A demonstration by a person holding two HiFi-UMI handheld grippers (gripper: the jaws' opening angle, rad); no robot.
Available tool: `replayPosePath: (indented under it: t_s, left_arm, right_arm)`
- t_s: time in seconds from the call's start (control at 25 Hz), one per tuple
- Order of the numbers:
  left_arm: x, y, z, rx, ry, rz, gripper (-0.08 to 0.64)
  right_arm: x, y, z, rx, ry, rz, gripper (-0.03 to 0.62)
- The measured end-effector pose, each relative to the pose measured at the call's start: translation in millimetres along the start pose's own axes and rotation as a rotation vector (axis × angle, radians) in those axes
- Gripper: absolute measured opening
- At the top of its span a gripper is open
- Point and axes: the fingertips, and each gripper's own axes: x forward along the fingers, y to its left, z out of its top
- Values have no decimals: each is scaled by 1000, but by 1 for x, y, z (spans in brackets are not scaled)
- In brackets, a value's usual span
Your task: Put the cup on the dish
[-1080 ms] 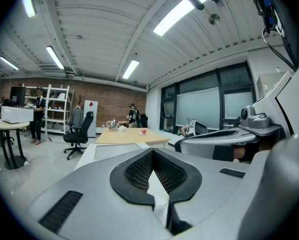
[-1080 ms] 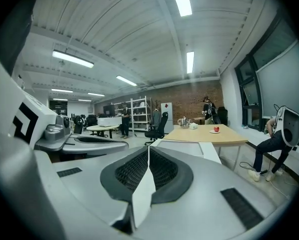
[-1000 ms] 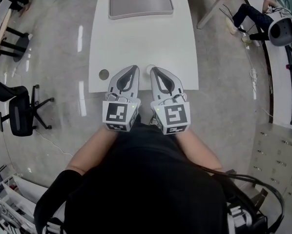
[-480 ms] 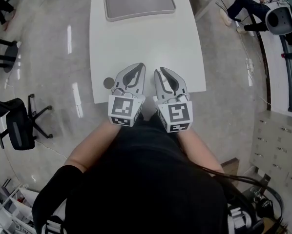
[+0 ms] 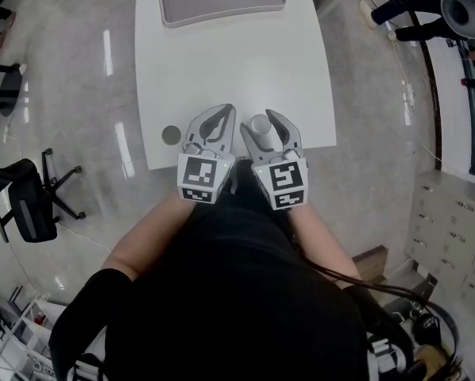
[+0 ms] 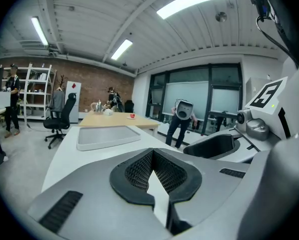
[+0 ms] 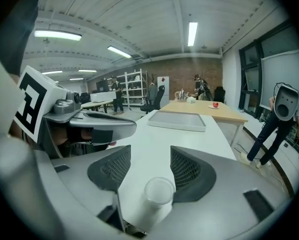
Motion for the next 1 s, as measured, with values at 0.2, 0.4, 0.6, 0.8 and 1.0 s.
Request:
replayPosePath:
  t_s: [0.2,0.4,0.6,0.8,1.0]
  left_arm:
    - [21,-4,-24,-8,55,4,6]
    - [30,1,-48,-18,91,2,6]
    - [39,3,-71,-28,122,-2,6]
    - [46,6,-88,-41,147,10,6]
    - [52,6,-102,-48,168,17,6]
  right_arm:
    - [16,-13,-40,-20,108,19,236]
    - [34,-16,-71,-34,182,29,247]
    - [47,-16,-98,-24,226,51,249]
    - [61,-18,-111,8,229,63,249]
    - [70,-21,-118,10,207,66,249]
